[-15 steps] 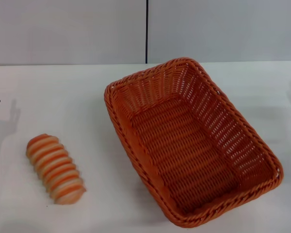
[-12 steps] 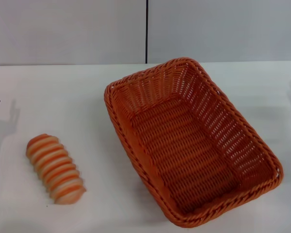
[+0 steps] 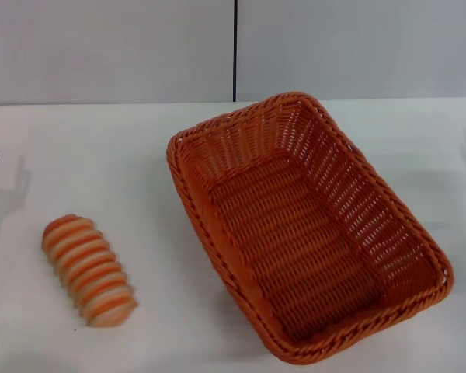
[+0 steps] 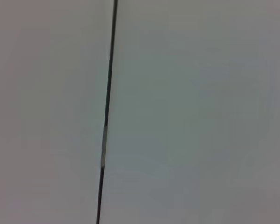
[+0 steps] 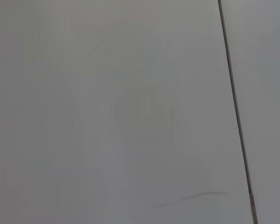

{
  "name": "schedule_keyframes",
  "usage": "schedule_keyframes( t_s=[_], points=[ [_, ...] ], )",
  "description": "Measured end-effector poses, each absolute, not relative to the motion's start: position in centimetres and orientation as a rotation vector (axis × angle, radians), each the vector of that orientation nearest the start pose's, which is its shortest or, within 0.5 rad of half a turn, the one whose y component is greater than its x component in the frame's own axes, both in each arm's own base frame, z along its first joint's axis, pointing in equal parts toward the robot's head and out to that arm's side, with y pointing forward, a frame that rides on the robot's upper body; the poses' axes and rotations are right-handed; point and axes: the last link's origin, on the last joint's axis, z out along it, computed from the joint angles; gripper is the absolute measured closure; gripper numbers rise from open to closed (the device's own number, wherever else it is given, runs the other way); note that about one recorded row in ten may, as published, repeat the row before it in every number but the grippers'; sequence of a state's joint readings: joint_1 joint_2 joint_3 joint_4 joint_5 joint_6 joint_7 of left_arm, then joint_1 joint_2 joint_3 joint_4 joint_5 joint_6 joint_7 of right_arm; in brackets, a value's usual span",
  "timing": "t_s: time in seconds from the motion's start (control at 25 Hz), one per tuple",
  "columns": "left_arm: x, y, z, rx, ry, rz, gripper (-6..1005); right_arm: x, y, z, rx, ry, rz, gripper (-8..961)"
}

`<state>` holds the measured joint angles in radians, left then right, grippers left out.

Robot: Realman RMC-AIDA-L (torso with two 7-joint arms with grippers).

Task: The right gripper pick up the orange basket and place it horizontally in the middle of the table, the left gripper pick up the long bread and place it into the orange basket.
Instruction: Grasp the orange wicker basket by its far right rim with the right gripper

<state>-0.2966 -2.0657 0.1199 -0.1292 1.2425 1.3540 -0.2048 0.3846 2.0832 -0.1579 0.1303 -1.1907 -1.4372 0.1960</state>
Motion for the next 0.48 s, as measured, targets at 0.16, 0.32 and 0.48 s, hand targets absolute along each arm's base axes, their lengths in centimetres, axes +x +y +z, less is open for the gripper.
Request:
schedule_keyframes(
  t_s=[0.16,0.32,0.48],
  points=[
    [-37.9,26.7,1.8,-1.490,-0.592,-0.704,311,34.8,28.3,0.2,-1.431,0.556,0.789,223],
    [-37.8,28.0,3.6,-1.545,-0.592,-0.768,310,35.0,28.1,0.2,-1.427,0.559,0.783,223],
    [-36.7,31.2,7.7,-1.739,-0.609,-0.808,309,35.1,28.0,0.3,-1.425,0.556,0.781,223]
  ],
)
